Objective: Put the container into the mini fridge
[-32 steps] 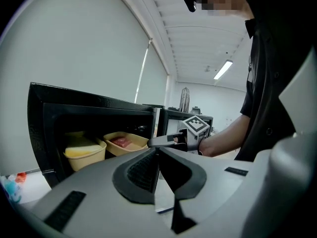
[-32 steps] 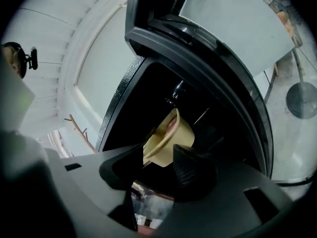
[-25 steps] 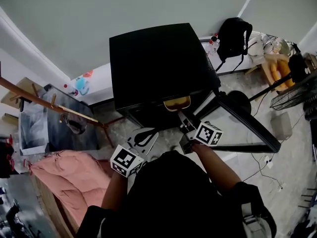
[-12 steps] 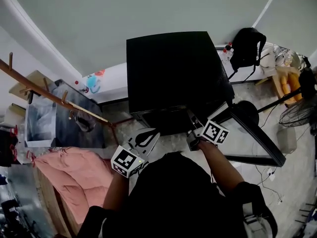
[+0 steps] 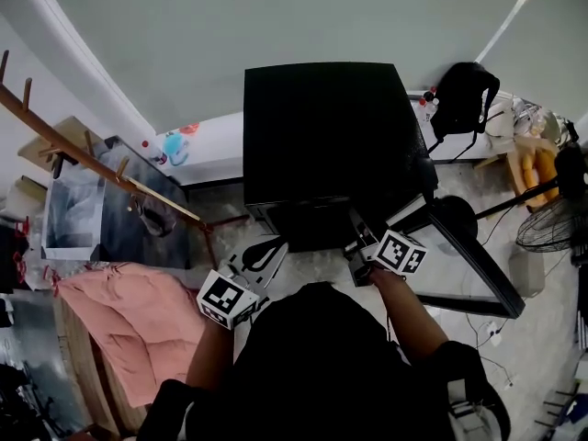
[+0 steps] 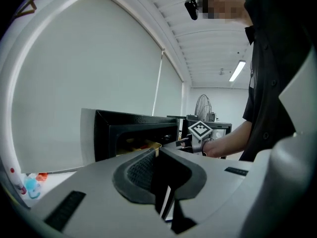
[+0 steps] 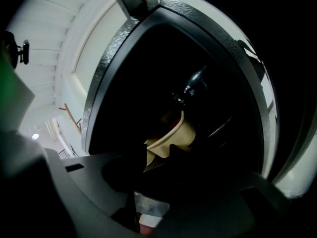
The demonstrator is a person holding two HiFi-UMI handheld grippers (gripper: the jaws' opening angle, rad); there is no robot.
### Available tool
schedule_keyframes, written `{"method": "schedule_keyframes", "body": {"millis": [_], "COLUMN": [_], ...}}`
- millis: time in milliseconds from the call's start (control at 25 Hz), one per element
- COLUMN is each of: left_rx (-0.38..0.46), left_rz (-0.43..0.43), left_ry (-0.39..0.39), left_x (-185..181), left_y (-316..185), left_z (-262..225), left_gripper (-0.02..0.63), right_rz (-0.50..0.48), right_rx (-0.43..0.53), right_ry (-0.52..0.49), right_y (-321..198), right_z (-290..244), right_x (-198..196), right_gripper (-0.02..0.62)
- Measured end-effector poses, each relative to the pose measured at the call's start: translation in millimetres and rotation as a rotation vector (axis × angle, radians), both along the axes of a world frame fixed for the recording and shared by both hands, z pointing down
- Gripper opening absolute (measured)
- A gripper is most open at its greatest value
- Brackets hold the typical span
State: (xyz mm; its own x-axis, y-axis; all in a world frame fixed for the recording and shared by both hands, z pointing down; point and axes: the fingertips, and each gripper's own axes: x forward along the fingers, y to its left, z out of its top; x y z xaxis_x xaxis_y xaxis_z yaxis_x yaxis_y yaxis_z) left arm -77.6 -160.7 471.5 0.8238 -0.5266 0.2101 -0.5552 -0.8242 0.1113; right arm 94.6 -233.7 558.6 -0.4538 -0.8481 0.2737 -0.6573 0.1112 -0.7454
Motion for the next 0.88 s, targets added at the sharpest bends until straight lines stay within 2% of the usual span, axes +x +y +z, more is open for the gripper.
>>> {"method": "schedule_keyframes", "body": {"millis": [280, 480, 680, 880], "left_rx": [0.035, 0.077, 0.117, 0.123], "left_rz": [-0.1, -0.206, -0.338, -0.363], "left_ry": [0.054, 0.064, 0.108, 0.134], "left_x": [-17, -35, -56, -62], "left_y": [-3, -6, -12, -8], "left_z": [-13, -27, -45, -53], "left_gripper": [0.035, 0.035, 0.035, 0.035], "right_rz": [-0.072, -0.049, 0.013, 0.026], "right_rx": [0.123, 0.2, 0.309, 0.365], "right_ry": [0.145, 0.229, 0.38, 0.408], "right_y": [29, 46, 57, 63], "right_z": [-32, -59, -85, -100], "right_x": [1, 14, 29, 29], "right_gripper": [0.136, 0.092, 0.049, 0.035]}}
